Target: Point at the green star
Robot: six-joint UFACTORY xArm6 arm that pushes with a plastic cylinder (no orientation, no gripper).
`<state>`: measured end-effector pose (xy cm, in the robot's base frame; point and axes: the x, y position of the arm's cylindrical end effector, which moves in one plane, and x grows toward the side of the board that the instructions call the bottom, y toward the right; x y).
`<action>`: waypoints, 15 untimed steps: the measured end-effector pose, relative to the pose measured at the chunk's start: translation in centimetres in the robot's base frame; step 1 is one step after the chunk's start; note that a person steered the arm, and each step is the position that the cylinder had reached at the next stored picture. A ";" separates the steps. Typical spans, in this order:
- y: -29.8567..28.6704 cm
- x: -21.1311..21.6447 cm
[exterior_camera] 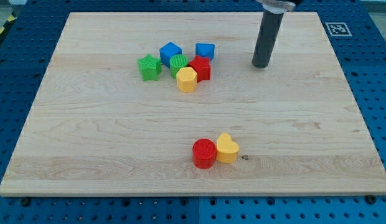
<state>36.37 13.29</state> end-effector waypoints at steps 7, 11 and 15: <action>1.1 0.0; -4.9 8.5; -21.6 9.0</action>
<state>45.36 -8.34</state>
